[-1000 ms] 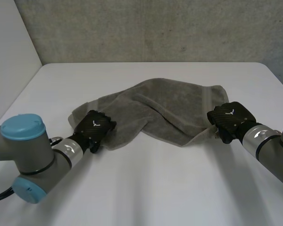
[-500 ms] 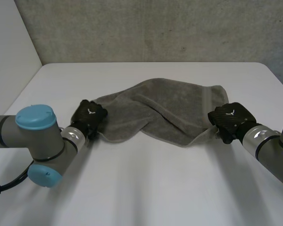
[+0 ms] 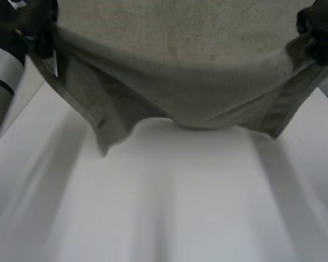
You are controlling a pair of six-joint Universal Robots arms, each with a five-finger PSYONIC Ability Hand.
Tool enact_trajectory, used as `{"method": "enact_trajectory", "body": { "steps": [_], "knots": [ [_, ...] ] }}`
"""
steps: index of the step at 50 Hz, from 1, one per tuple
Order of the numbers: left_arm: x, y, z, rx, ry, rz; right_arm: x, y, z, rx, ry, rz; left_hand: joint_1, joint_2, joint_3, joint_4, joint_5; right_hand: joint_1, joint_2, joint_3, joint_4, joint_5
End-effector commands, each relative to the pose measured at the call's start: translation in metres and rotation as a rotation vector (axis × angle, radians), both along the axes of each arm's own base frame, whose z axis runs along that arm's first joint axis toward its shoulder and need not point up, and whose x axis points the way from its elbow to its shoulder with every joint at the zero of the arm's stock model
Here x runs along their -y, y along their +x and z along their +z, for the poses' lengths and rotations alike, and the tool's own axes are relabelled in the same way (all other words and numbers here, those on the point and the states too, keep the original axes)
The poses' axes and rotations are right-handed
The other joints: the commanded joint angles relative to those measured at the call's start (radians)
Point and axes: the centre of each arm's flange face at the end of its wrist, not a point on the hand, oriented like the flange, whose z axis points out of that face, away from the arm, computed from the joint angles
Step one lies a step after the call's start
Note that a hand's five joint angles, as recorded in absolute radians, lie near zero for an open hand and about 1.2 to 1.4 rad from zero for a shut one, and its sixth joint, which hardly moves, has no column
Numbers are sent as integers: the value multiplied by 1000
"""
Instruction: Fold the towel.
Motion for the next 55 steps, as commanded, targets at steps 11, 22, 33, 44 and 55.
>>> {"method": "enact_trajectory", "body": {
  "steps": [11,22,33,44,55],
  "knots": [
    [74,-31,-99,321,546,-18,73,39,-108,-436,240,-27,-77,-115,-152,-128,-270,66,91,53,60,65],
    [96,-43,50,-162,-44,-54,118,75,11,15,-490,-129,-77,-115,-152,-128,-270,66,91,53,60,65],
    [93,-6,105,-487,-153,-125,78,60,61,165,-650,-125,-77,-115,-152,-128,-270,66,91,53,60,65],
    [104,-26,-31,-150,291,-148,74,76,-53,-42,-176,61,-77,-115,-152,-128,-270,66,91,53,60,65],
    [68,-31,-171,212,444,-127,60,73,-173,-218,156,109,-77,-115,-152,-128,-270,66,91,53,60,65]
  ]
}}
